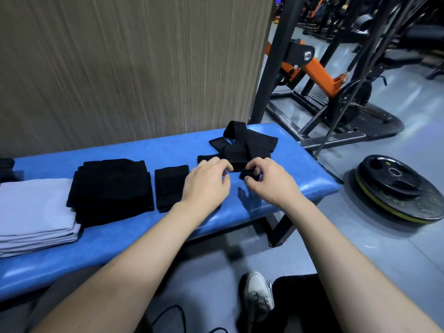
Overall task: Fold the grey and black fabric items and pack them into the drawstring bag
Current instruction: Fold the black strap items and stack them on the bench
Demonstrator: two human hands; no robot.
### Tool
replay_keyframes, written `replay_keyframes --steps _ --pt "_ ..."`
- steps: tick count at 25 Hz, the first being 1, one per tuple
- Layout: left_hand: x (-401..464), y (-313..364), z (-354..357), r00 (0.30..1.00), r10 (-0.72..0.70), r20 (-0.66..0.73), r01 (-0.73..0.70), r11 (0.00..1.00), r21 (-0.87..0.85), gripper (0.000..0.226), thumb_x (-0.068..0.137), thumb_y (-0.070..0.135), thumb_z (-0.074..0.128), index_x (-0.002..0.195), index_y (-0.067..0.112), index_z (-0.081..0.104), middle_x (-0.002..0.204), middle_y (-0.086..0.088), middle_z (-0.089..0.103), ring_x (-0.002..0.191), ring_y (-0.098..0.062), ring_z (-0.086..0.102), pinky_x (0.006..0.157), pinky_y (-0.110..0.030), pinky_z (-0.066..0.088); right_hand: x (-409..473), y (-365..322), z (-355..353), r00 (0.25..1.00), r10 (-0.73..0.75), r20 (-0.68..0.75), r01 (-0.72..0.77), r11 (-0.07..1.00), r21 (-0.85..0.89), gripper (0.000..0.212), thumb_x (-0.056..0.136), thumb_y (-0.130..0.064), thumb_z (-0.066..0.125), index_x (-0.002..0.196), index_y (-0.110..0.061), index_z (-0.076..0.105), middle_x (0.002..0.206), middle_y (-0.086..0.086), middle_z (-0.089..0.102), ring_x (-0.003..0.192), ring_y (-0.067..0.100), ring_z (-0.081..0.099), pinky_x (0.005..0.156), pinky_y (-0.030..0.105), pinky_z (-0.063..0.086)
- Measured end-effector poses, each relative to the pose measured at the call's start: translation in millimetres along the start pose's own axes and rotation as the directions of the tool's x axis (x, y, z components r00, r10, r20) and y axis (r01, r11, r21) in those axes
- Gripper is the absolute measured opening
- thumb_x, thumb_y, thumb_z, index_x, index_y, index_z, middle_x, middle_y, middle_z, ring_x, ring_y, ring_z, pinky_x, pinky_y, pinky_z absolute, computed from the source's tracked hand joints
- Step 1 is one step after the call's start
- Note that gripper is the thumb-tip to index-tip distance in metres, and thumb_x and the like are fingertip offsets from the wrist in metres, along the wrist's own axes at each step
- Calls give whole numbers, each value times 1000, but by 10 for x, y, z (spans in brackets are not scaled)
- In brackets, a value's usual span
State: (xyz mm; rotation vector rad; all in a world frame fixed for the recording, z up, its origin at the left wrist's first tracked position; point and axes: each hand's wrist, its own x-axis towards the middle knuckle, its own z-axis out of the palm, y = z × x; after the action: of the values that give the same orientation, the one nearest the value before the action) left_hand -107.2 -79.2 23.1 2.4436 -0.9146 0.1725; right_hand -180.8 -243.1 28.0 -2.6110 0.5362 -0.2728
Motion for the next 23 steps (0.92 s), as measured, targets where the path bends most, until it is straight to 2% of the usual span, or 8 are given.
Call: replay_keyframes --steps 4,8,12,15,17,20,23 --pt "203 250 268 998 -29 -47 19 979 -201 28 96 27 53 121 37 58 110 16 60 107 -11 49 81 -30 47 66 244 -62 984 151 -100 -132 976 173 35 86 -34 63 120 -33 57 113 -3 50 113 21 51 98 41 46" --pt "401 371 554 1000 -29 0 29 977 -210 39 98 34 52 135 43 50 123 10 56 114 -16 44 86 -30 43 170 423 -74 961 275 13 -272 944 188 54 87 -38 62 137 -37 45 131 9 47 128 31 39 108 46 38" --pt "524 362 724 996 -80 44 88 967 -239 40 98 38 51 138 43 50 128 6 54 116 -19 42 91 -26 35 290 477 -29 954 295 52 -299 948 111 64 85 -43 62 144 -42 38 135 9 48 129 33 38 107 44 34" --pt "593 349 785 994 -93 51 103 963 -250 37 98 36 53 135 39 57 128 10 54 114 -17 42 94 -28 39 351 485 22 958 283 40 -285 956 69 62 84 -45 61 142 -44 39 135 6 49 126 32 37 104 41 29" --pt "614 335 832 995 -84 59 96 962 -257 37 98 32 55 135 33 59 128 12 53 112 -14 41 92 -24 36 366 486 43 966 256 31 -258 965 54 58 85 -44 61 140 -44 42 133 4 48 124 30 37 102 39 28" --pt "642 321 875 994 -97 51 108 938 -331 38 94 23 61 131 26 63 126 12 55 109 -12 44 90 -18 35 372 467 7 965 259 51 -264 951 158 56 82 -37 66 135 -41 48 129 2 49 123 28 38 105 38 30" --pt "658 363 843 989 -147 -4 123 840 -529 30 87 13 70 116 22 72 115 11 61 92 -3 56 82 -9 43 372 475 -34 958 277 71 -286 913 293 54 81 -31 69 131 -37 51 129 0 48 124 22 42 108 38 35"
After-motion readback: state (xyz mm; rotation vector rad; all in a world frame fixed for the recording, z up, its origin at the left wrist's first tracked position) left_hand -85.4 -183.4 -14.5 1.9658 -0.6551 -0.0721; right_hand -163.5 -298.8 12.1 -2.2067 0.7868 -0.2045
